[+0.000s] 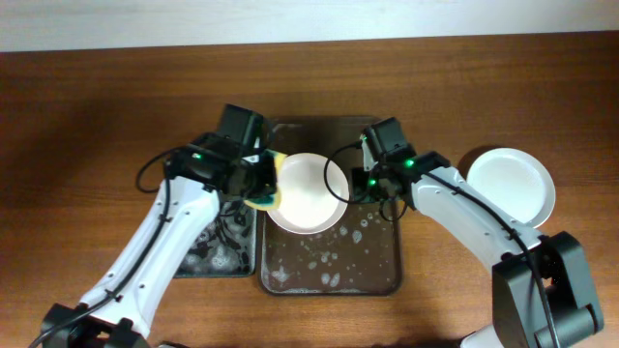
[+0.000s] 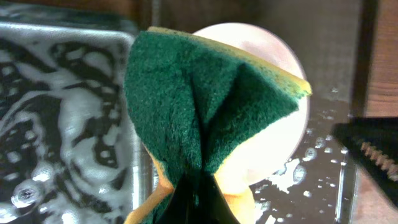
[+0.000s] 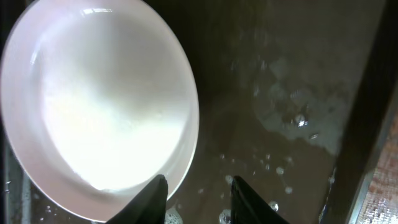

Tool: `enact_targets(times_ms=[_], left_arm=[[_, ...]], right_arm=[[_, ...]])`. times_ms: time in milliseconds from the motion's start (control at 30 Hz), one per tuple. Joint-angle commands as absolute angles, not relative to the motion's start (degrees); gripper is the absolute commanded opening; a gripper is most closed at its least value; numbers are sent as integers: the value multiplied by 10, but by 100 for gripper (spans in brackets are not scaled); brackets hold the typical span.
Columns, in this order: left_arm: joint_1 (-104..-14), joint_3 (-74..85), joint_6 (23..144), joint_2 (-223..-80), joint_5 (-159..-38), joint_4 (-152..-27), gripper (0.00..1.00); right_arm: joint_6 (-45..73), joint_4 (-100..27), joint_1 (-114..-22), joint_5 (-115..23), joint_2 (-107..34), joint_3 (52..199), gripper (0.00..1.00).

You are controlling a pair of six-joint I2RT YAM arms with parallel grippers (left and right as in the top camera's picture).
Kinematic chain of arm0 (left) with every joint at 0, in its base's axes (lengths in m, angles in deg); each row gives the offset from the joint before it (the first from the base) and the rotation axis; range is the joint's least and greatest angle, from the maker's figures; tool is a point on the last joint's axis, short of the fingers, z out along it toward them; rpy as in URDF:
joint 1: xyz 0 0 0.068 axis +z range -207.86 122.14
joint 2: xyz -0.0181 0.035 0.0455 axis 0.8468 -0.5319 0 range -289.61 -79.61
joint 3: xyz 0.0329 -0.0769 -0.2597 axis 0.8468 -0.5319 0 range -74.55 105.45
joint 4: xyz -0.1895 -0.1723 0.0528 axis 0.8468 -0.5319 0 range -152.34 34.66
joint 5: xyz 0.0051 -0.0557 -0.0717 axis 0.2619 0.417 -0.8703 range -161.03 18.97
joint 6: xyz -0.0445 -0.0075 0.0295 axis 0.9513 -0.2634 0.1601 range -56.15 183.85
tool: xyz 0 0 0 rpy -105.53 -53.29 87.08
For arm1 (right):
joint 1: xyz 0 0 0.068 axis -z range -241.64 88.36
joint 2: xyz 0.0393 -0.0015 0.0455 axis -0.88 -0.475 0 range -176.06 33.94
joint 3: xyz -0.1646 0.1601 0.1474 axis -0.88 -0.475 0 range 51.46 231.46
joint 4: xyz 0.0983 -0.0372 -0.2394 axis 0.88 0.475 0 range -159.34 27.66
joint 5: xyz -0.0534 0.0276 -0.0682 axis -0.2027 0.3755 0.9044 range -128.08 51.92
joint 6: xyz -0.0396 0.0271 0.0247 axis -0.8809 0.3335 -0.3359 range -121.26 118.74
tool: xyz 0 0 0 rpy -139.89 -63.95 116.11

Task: Clean dirty plates on tray and stack at the side

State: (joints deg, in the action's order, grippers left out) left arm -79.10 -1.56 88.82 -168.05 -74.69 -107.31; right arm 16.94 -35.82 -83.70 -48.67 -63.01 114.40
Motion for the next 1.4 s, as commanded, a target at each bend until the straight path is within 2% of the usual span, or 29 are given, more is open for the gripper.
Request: enact_targets(times_ms=[0,67,100,167,200,267,300,333,367,433,533,567,600,700,833,1100,1300,1367], left_arm=[[-721,-7,847,-1672,-710,-1117,0],[-685,-8,814,-1672,-689,-1142,0],[-679,-23,792,-1672,-671,-1141,0],[-679,-78,791,-1672,-652,-1108,0],[-679,-120,792,-1672,-652,-1073,0],[-679,-180,792,-1672,-655,-1027,0],[-679,-187,792,-1672,-656,-1022,6],[-679,-184,792,-1672,-656,-1021,19],[-679,-174,792,-1672,-660,-1024,25],[-679,-144,791,-1659,-701,-1032,54],[-679,-121,791,-1619,-727,-1043,82],[-679,-121,792,-1600,-732,-1043,95],[-679,-121,791,-1587,-732,-1043,100],[-679,-121,792,-1585,-732,-1043,100],[-679,-121,792,-1584,-732,-1042,100],[-679,-121,792,-1584,-732,-1042,100],[-679,-121,792,-1584,-732,-1042,100],[-679,-122,792,-1584,-732,-1042,100]], right_arm=[[137,-391,-832,-540,-682,1146,35],[138,-410,-831,-540,-725,1146,34],[138,-419,-832,-541,-735,1146,30],[138,-417,-832,-538,-735,1146,8],[144,-409,-831,-523,-735,1146,4],[172,-364,-825,-469,-720,1147,4],[172,-341,-825,-432,-693,1151,4],[172,-323,-829,-398,-660,1155,4],[170,-295,-839,-358,-600,1159,4],[170,-257,-864,-300,-505,1159,4],[170,-225,-912,-196,-436,1159,4],[170,-217,-947,-119,-420,1159,4],[170,-211,-980,-55,-413,1162,4],[170,-183,-1130,192,-411,1163,4],[135,-176,-1207,300,-411,1163,4],[95,-177,-1217,327,-411,1163,4],[97,-177,-1216,331,-411,1163,4],[133,-176,-1207,316,-411,1163,4]])
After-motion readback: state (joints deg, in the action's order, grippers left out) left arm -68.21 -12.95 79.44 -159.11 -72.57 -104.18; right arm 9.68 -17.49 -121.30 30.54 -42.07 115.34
